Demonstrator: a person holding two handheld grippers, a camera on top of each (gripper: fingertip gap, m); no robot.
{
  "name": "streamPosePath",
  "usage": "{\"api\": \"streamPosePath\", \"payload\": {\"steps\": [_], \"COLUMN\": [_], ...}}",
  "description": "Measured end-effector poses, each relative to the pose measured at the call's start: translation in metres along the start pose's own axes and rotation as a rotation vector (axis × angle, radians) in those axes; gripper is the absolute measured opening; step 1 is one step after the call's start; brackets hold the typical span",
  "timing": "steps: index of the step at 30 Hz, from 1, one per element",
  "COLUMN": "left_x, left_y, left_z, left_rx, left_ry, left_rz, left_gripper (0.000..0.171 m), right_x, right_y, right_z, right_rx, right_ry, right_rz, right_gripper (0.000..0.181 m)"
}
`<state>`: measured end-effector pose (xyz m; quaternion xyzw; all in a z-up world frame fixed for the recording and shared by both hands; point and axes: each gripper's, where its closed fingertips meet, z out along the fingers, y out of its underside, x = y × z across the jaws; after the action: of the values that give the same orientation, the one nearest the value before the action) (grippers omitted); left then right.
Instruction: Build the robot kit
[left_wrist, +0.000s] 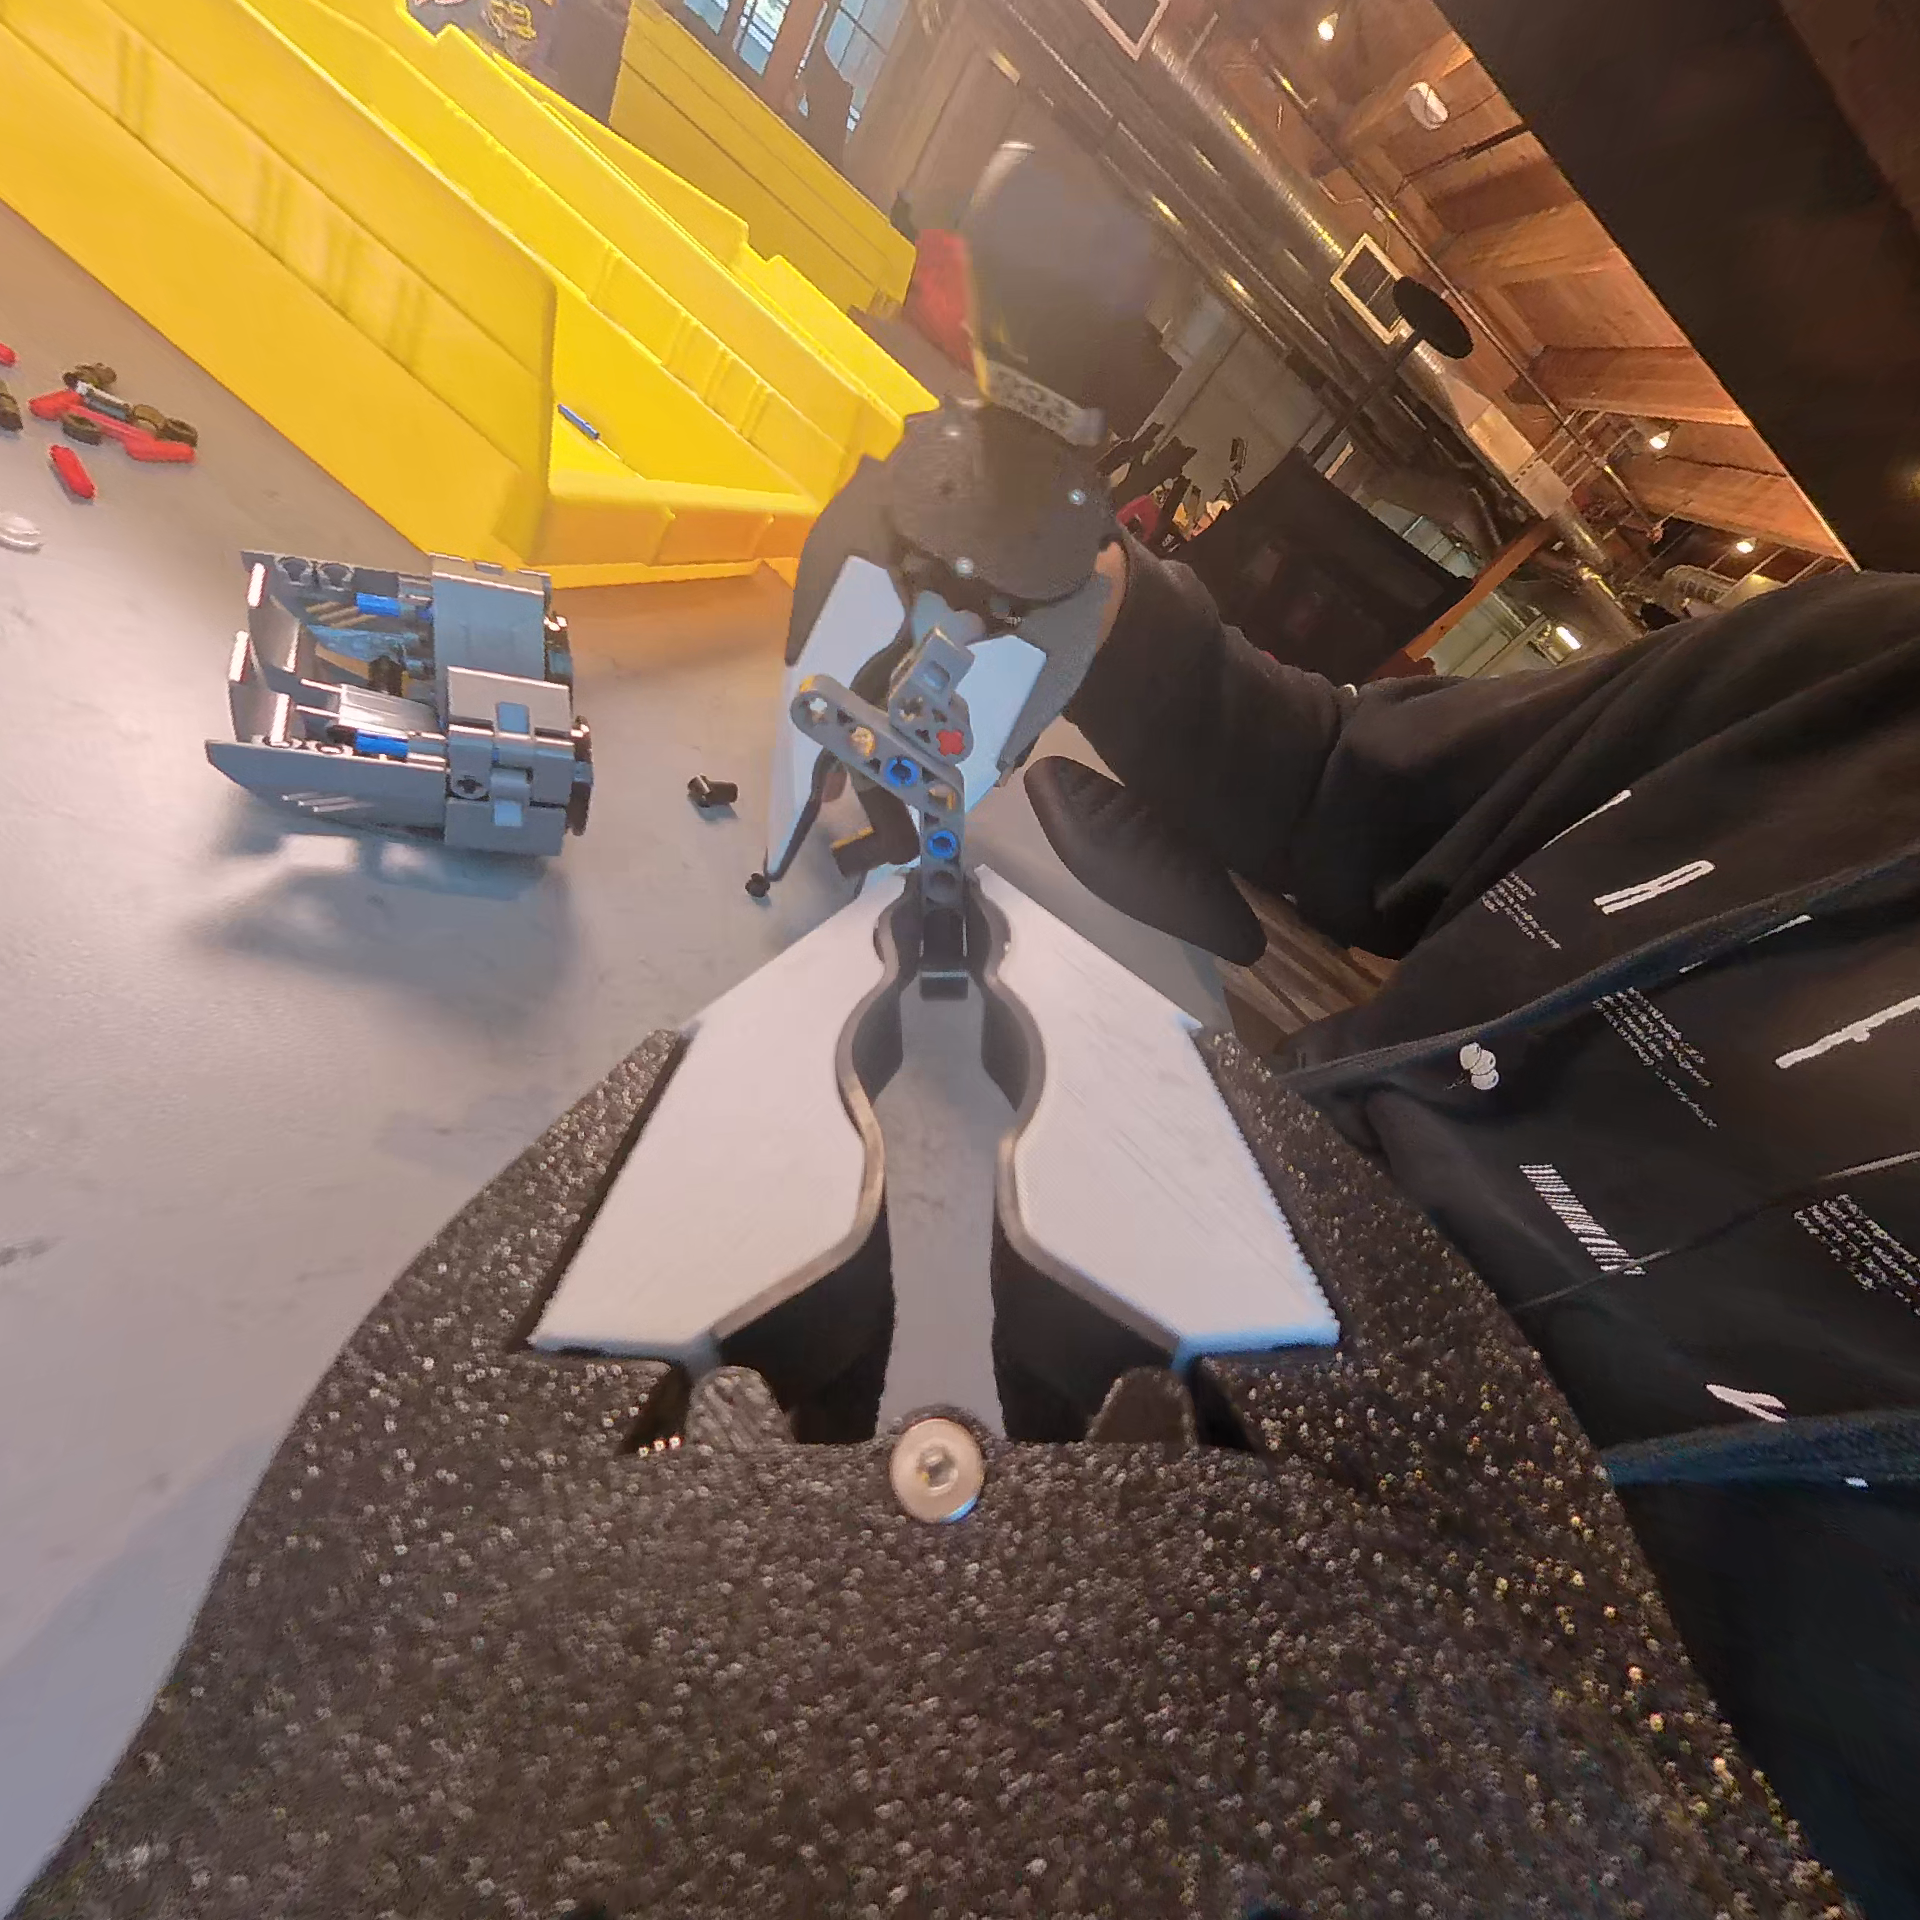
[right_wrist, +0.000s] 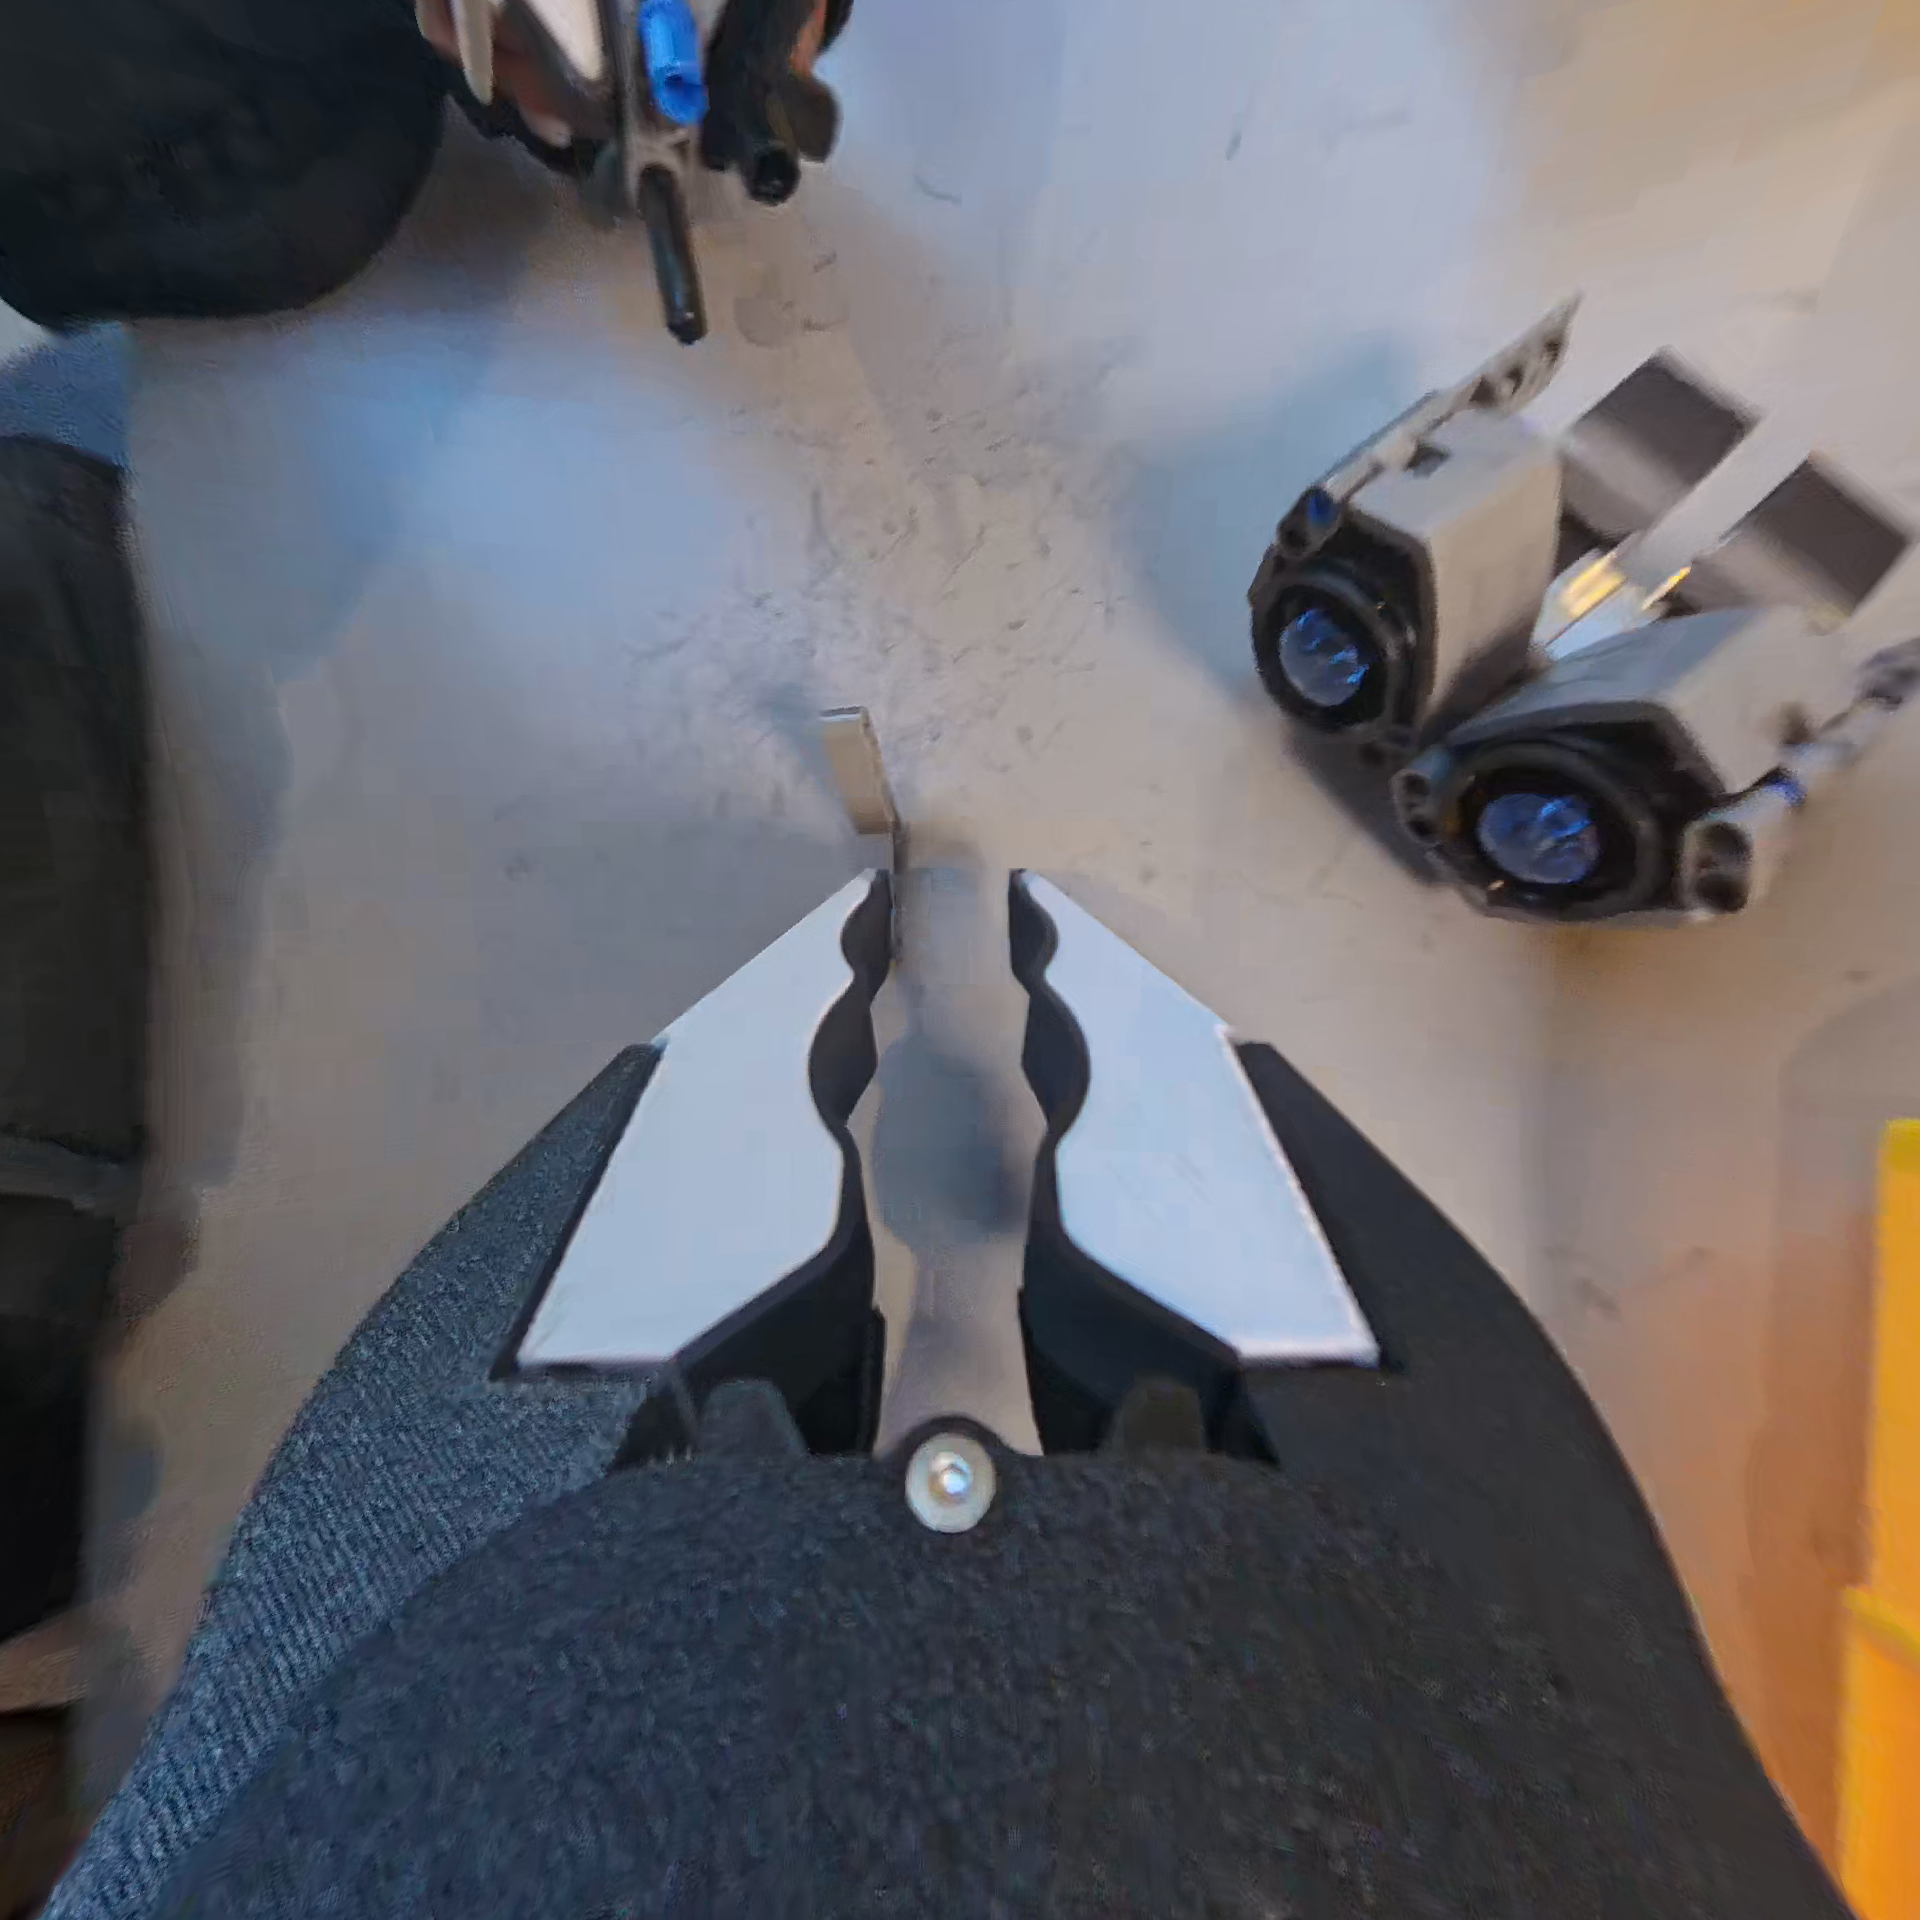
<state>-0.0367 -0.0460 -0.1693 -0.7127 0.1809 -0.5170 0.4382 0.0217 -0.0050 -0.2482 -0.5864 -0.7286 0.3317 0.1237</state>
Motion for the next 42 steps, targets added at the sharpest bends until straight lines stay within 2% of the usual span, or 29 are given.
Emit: {"api": "streamPosePath", "payload": {"steps": [4,6,9,11,13,18,21,27,29,30,33,36,38,40,42], "left_x": [-0.001,-0.001,-0.002,-0.003,-0.003,-0.003,-0.002,-0.002,-0.002,-0.002,-0.002,-0.003,-0.003,-0.003,-0.002], "left_y": [0.001,0.001,0.001,0.001,0.0,0.0,0.0,0.001,0.001,0.001,0.001,0.001,0.001,0.002,0.002], "left_z": [0.001,0.001,0.0,0.0,0.0,-0.001,0.0,0.0,0.0,0.0,0.0,0.0,0.0,0.0,0.0], "left_rx": [-0.002,0.0,0.003,0.004,0.008,0.01,0.008,0.008,0.005,0.004,0.006,0.006,0.005,0.003,0.002], "left_ry": [0.0,0.0,-0.003,-0.005,-0.003,0.001,0.002,0.01,0.013,0.012,0.011,0.009,0.009,0.009,0.008], "left_rz": [-0.007,-0.011,-0.016,-0.017,-0.021,-0.03,-0.028,-0.045,-0.047,-0.046,-0.048,-0.053,-0.053,-0.052,-0.049], "left_gripper": [0.007,0.007,0.007,0.007,0.007,0.007,0.007,0.007,0.007,0.007,0.007,0.007,0.007,0.007,0.007], "right_x": [-0.026,-0.035,-0.025,-0.019,-0.018,-0.011,-0.004,0.012,0.008,0.011,0.019,0.008,0.009,0.01,0.013], "right_y": [-0.004,-0.004,0.002,0.002,0.001,-0.001,-0.004,-0.011,-0.018,-0.021,-0.019,-0.021,-0.02,-0.014,-0.013], "right_z": [-0.002,0.003,0.01,0.012,0.013,0.012,0.012,0.009,0.006,0.004,0.001,0.003,0.008,0.017,0.022], "right_rx": [0.002,-0.012,-0.067,-0.051,-0.033,-0.001,0.029,0.088,0.12,0.13,0.065,0.017,-0.024,-0.066,-0.076], "right_ry": [0.084,0.104,0.172,0.172,0.126,-0.049,-0.115,-0.113,-0.127,-0.082,0.118,0.202,0.248,0.232,0.203], "right_rz": [-0.362,-0.435,-0.434,-0.385,-0.306,0.069,0.228,0.36,0.303,0.236,-0.091,-0.364,-0.421,-0.403,-0.348], "right_gripper": [0.014,0.01,0.01,0.002,0.0,0.0,0.0,0.0,0.003,0.007,0.011,0.013,0.014,0.015,0.007]}}
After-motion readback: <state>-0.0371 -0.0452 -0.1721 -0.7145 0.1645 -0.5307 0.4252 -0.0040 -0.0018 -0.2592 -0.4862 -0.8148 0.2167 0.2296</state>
